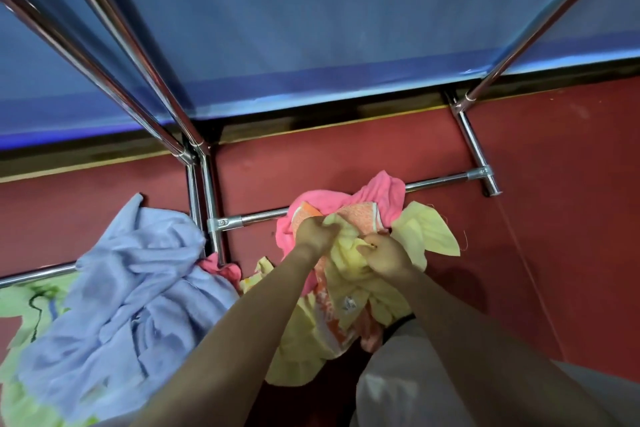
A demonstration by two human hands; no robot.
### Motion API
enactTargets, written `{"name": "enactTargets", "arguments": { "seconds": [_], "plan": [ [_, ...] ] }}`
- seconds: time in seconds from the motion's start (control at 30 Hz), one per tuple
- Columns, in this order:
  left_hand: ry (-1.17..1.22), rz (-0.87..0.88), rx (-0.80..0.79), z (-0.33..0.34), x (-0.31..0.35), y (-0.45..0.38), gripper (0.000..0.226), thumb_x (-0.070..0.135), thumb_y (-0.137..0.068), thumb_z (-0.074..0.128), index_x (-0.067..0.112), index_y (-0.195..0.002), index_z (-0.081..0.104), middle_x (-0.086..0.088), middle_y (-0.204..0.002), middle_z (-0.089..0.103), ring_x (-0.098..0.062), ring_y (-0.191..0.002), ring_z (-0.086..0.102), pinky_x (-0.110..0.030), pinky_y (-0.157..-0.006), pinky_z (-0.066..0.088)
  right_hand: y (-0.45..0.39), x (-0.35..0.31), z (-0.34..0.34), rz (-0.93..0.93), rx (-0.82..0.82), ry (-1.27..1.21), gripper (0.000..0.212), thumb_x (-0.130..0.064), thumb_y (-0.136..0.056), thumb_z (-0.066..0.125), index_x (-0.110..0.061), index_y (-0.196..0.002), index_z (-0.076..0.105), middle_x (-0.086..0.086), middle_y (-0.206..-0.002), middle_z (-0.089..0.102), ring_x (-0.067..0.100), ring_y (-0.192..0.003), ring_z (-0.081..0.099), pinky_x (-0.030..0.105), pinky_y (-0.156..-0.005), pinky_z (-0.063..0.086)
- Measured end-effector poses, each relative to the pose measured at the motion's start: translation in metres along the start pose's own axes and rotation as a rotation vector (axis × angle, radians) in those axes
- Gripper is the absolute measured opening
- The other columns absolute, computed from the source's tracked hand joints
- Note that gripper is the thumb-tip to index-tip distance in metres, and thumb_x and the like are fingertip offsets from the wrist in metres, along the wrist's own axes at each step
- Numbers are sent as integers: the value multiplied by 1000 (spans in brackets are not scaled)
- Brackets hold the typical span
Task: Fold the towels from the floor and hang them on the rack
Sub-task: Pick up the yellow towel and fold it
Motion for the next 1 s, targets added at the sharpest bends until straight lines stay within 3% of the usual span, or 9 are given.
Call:
{"name": "enactTargets", "arguments": {
  "seconds": [0.1, 0.2, 0.33, 0.5, 0.6, 0.7, 0.8, 0.9, 1.0],
  "plan": [
    [111, 57, 71, -20, 13, 18, 36, 22, -93, 62, 16, -60, 49, 2, -58, 44, -12, -54, 39, -21, -48, 33, 13, -22, -22, -59, 182, -29, 20, -16, -87, 57, -10, -68, 58, 14, -89, 62, 27, -86, 54, 32, -73, 39],
    [215, 220, 98, -51, 39, 55, 27, 17, -94, 60, 14, -68, 60, -1, -68, 53, -13, -63, 46, -26, -57, 38, 34, -52, -55, -129, 319, 0, 19, -13, -85, 59, -7, -67, 63, 12, -87, 61, 28, -89, 52, 32, -74, 39],
    [251, 410, 156, -96, 80, 118, 30, 13, -98, 51, 16, -71, 63, 8, -60, 59, -2, -55, 51, -21, -56, 45, 76, -99, -103, -248, 250, -33, 35, -21, -92, 57, -22, -58, 50, -2, -64, 50, 21, -79, 47, 36, -77, 38],
    [326, 488, 130, -129, 113, 211, 33, 7, -101, 42, 9, -73, 58, -5, -63, 56, -9, -47, 58, -18, -52, 48, 162, -139, -160, -403, 183, 25, 38, -25, -95, 54, -17, -60, 45, -3, -61, 46, 19, -69, 45, 34, -64, 30],
    [392, 475, 124, -133, 104, 261, 32, 8, -102, 38, 12, -76, 56, -4, -64, 57, -4, -43, 60, -14, -45, 41, 210, -130, -154, -459, 151, 73, 30, -18, -96, 52, -5, -69, 56, 8, -72, 59, 25, -76, 53, 36, -72, 39],
    [446, 398, 53, -124, 82, 296, 29, 9, -100, 37, 13, -80, 58, -3, -70, 62, -11, -54, 63, -20, -52, 43, 243, -146, -136, -535, 179, -5, 36, -15, -96, 52, -18, -61, 45, -4, -63, 49, 19, -72, 48, 31, -69, 35],
    [412, 362, 16, -117, 65, 319, 23, 19, -97, 41, 16, -91, 62, -3, -85, 62, -18, -77, 58, -27, -65, 46, 281, -180, -140, -646, 249, -148, 26, -12, -97, 51, -11, -71, 54, -2, -70, 52, 12, -69, 47, 24, -67, 35],
    [263, 460, -17, -116, 58, 332, 30, 40, -89, 49, 25, -105, 69, 6, -99, 66, -11, -88, 60, -28, -83, 49, 314, -193, -160, -699, 311, -292, 19, -9, -94, 53, -15, -77, 57, -7, -75, 58, 0, -72, 52, 12, -68, 37],
    [243, 615, 4, -116, 48, 359, 26, 29, -100, 45, 30, -112, 68, 11, -112, 66, -5, -102, 60, -24, -94, 47, 340, -202, -173, -688, 351, -442, 15, -10, -91, 58, -15, -77, 59, -5, -78, 61, 1, -72, 55, 12, -69, 40]
  ]
}}
Point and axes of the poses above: each hand's wrist, its own y-axis away from the middle knuckle, its own z-axis out of the palm, x = y × z, the point moved 2 cm from there along -y, towards the middle knuckle
